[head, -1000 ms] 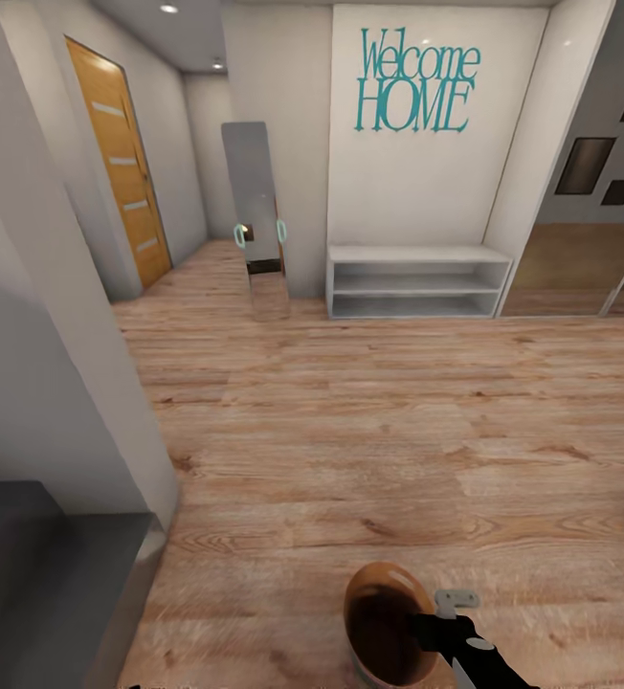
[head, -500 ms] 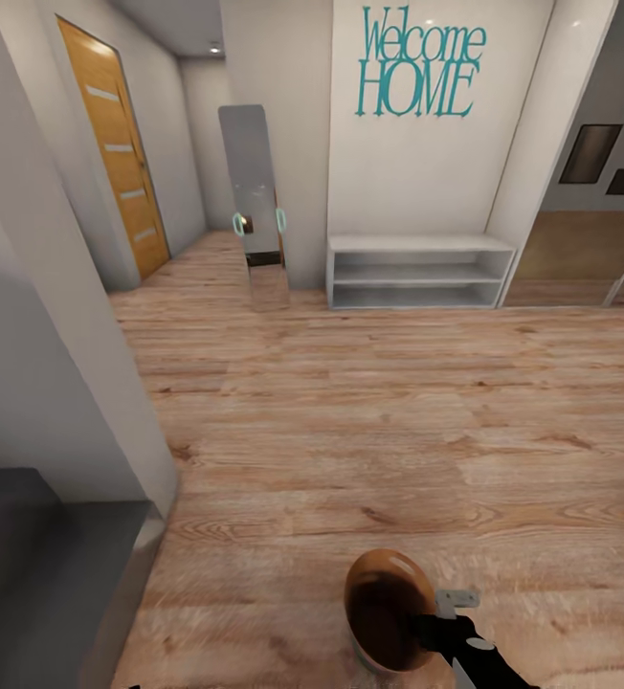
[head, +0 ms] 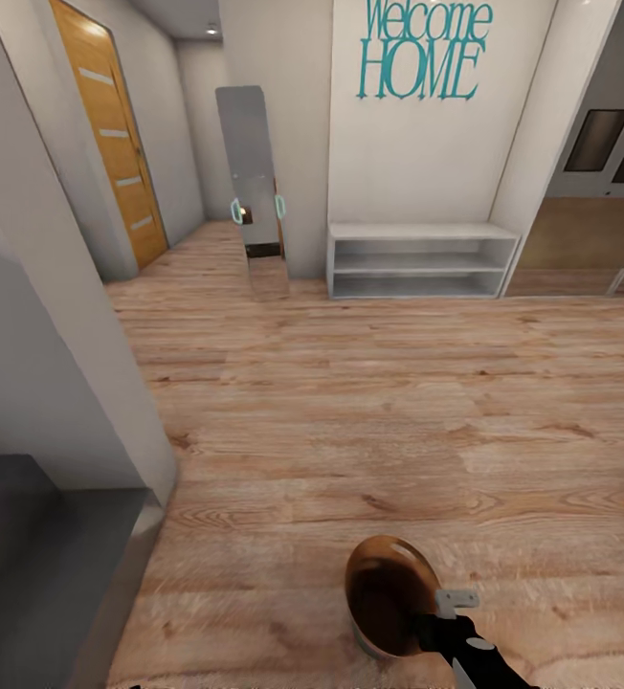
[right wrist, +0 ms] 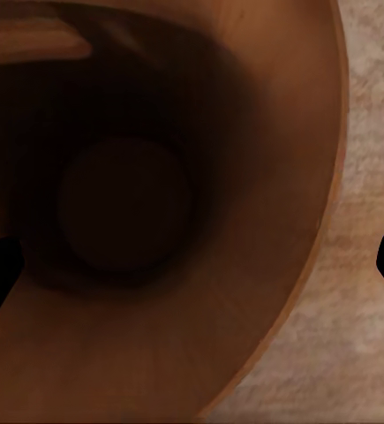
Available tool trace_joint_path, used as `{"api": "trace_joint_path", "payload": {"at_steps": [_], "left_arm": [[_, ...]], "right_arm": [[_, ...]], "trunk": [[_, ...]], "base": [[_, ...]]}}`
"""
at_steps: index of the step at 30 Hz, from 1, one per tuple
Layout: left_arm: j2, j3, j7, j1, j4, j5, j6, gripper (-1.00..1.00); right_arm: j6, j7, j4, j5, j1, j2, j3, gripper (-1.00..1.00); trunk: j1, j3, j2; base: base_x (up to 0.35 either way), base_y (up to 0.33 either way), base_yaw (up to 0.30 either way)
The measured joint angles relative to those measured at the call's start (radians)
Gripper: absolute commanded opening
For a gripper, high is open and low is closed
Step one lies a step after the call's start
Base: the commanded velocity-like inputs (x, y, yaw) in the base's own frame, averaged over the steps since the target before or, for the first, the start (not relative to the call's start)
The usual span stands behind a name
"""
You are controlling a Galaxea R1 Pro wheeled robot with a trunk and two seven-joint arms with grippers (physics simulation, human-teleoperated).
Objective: Put the three can of soda from the living room inside the tash can in the kitchen.
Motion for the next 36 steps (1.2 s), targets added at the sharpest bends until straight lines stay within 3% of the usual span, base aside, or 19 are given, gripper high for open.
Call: {"api": "trace_joint_path", "payload": {"at_steps": [10,18,22,36], "left_arm": [[0.0,0.0,0.0,0.0,0.0,0.0,0.0,1.0],[0.0,-0.001,0.0,0.0,0.0,0.0,-0.001,1.0],[0.0,-0.001,0.0,0.0,0.0,0.0,0.0,1.0],[0.0,-0.001,0.0,0.0,0.0,0.0,-0.001,1.0]], "right_arm": [[-0.001,0.0,0.001,0.0,-0.001,0.0,0.001,1.0],[0.0,0.0,0.001,0.0,0.0,0.0,0.001,1.0],[0.0,0.0,0.001,0.0,0.0,0.0,0.001,1.0],[-0.001,0.0,0.0,-0.001,0.0,0.0,0.001,1.0]], "trunk": [[0.0,-0.01,0.0],[0.031,-0.043,-0.056],[0.031,-0.049,-0.056],[0.031,-0.056,-0.056]], "base": [[0.0,0.0,0.0],[0.0,0.0,0.0],[0.0,0.0,0.0],[0.0,0.0,0.0]]}}
